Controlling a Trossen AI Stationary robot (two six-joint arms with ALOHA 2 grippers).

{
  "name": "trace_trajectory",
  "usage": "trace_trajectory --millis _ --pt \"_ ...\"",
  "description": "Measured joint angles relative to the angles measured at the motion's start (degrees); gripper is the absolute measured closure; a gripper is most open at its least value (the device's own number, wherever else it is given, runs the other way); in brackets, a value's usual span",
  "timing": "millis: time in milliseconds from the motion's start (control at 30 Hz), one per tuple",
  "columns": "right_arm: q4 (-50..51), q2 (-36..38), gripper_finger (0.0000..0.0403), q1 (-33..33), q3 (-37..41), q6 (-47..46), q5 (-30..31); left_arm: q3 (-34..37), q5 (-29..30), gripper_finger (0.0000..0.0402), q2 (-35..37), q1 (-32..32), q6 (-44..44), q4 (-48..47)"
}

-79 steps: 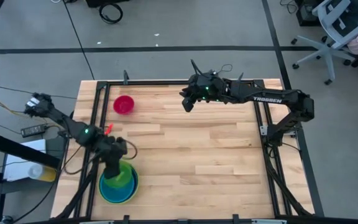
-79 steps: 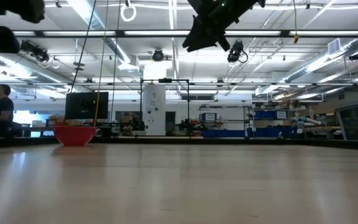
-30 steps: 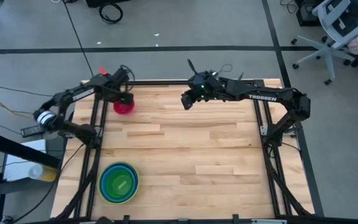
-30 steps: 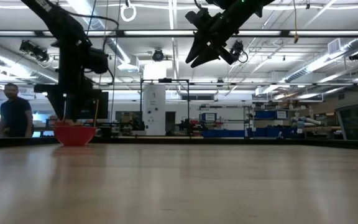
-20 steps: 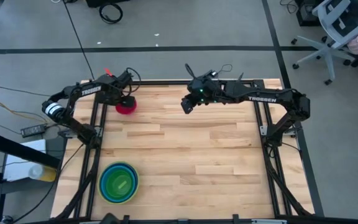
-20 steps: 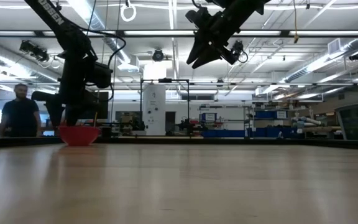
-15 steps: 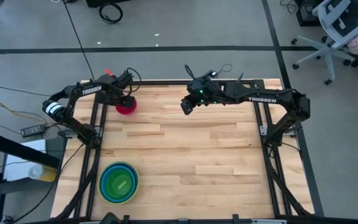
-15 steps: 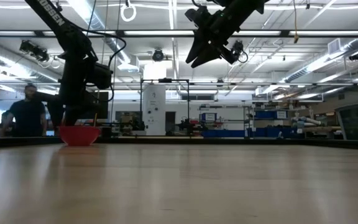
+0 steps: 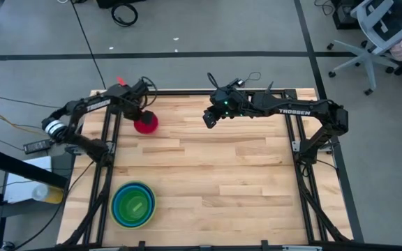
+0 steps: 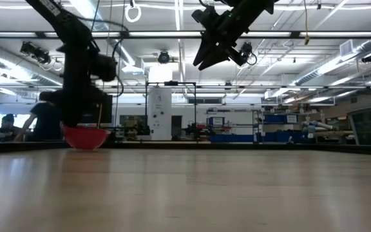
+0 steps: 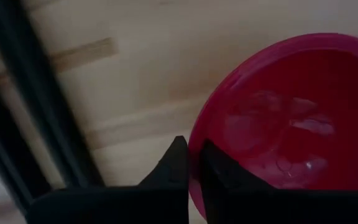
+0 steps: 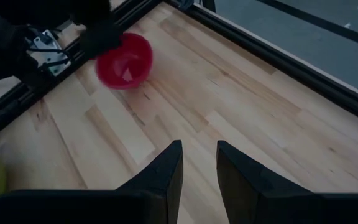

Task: Nest bowls inside each other
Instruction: Stack the pink bowl into the light green bowl

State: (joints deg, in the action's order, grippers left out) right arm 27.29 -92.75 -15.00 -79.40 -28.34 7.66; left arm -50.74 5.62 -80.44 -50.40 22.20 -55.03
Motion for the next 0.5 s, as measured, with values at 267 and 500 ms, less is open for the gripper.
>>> trace_trajectory --millis 267,500 --pt "3.4 0.0 0.03 0.0 0.0 0.9 0.0 -0.9 -13.7 0.039 18.7 18.8 -13.4 -9.9" --pt "5.9 0.0 0.03 -0.6 0.0 1.1 0.1 -0.9 -19.8 0.0391 31.7 48.2 9.2 -22.2"
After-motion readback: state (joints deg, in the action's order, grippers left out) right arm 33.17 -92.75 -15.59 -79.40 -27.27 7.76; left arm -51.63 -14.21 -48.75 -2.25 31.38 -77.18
